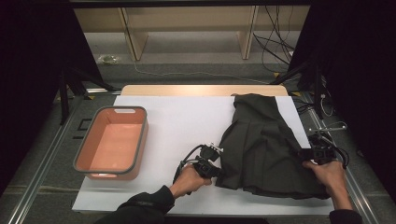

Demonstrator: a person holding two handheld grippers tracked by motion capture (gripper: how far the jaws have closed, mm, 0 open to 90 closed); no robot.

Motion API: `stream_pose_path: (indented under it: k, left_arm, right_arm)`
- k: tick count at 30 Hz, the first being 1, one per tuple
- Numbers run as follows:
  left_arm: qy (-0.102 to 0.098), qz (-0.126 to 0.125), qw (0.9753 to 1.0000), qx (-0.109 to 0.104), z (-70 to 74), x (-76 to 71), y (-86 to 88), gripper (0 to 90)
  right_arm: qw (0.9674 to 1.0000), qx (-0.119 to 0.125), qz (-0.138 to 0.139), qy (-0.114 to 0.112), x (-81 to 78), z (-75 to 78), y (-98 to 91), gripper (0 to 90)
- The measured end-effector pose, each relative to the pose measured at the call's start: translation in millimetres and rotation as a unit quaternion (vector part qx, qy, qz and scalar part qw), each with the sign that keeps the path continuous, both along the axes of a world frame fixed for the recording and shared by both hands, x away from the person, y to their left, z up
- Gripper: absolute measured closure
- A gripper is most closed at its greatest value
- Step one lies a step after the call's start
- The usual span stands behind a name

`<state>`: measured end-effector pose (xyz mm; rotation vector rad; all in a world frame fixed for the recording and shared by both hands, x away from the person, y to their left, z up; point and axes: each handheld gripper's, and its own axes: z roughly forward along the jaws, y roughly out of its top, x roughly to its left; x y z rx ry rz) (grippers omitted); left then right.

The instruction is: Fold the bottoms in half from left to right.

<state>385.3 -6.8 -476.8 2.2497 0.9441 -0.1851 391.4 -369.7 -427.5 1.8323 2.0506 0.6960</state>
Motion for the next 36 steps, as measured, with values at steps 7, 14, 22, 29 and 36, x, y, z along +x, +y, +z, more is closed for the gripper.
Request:
stream_pose_path:
  k: [7, 14, 22, 29, 36]
  left_arm:
    - [0.002, -0.013, 0.9999, -0.011, 0.2, -13.2, 13.5, 87.3]
    - [0.006, -0.014, 0.9998, -0.01, -5.0, -14.1, 17.0, 87.6]
    - [0.01, -0.013, 0.9997, -0.017, -2.7, -15.8, 25.7, 87.5]
    - [0.015, -0.014, 0.9996, -0.019, -1.4, -11.2, 28.8, 86.5]
    - [0.023, -0.007, 0.9995, -0.02, 2.8, -3.4, 31.0, 72.8]
  right_arm:
    - [0.9999, -0.003, -0.008, 0.007, -4.3, -5.4, -9.4, 54.2]
    - [0.9999, -0.008, -0.007, 0.012, -2.0, -9.3, -12.4, 61.0]
    - [0.9992, -0.019, 0.015, 0.03, -5.9, -10.6, -9.1, 88.8]
    - [0.9987, -0.024, 0.007, 0.043, -17.0, -13.3, -12.0, 88.0]
    - [0.9997, -0.014, -0.003, 0.02, -13.9, -11.1, -18.4, 66.3]
